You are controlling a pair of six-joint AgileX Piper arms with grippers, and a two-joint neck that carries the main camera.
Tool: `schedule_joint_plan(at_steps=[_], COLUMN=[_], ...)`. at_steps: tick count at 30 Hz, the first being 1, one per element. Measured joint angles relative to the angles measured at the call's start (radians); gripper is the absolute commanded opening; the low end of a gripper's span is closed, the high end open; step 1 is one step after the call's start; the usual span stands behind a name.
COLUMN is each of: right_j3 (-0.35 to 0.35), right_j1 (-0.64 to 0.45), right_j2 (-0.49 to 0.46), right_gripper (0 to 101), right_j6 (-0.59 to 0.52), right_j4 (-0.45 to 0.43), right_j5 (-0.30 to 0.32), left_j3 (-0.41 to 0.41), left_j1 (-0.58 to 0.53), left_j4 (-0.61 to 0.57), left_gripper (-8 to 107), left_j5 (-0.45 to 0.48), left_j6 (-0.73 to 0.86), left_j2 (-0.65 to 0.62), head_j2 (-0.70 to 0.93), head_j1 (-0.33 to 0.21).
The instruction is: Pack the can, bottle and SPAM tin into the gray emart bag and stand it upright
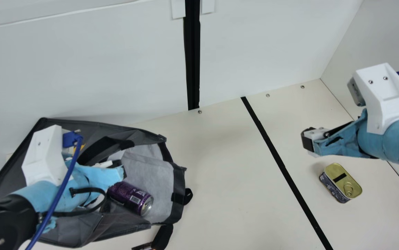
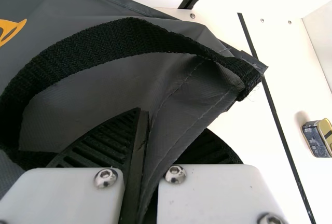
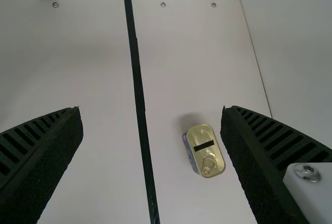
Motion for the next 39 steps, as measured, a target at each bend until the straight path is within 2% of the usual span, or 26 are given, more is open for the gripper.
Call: schedule_joint_plan(at_steps=[14,28,39], right_j3=[0.09,0.138,0.155], right_j1=[-0.066,-0.163,-0.187], right_j2=[-0.061,-0.118,-0.142], right_gripper=[95,95,95], right_j6=[0.076,0.083,0.08], right_j4=[-0.076,-0.076,-0.072], right_j5=[-0.001,0.0,0.0], left_j3=[0.0,0.0,0.0], left_j1=[0.0,0.0,0.0], left_j4=[0.0,0.0,0.0], left_gripper=[-8,-8,-8], left_j5=[0.0,0.0,0.0], left_j6=[0.0,0.0,0.0], left_j2=[0.0,0.0,0.0], head_j2=[0.002,0.002,0.0], head_j1=[0.0,0.0,0.0])
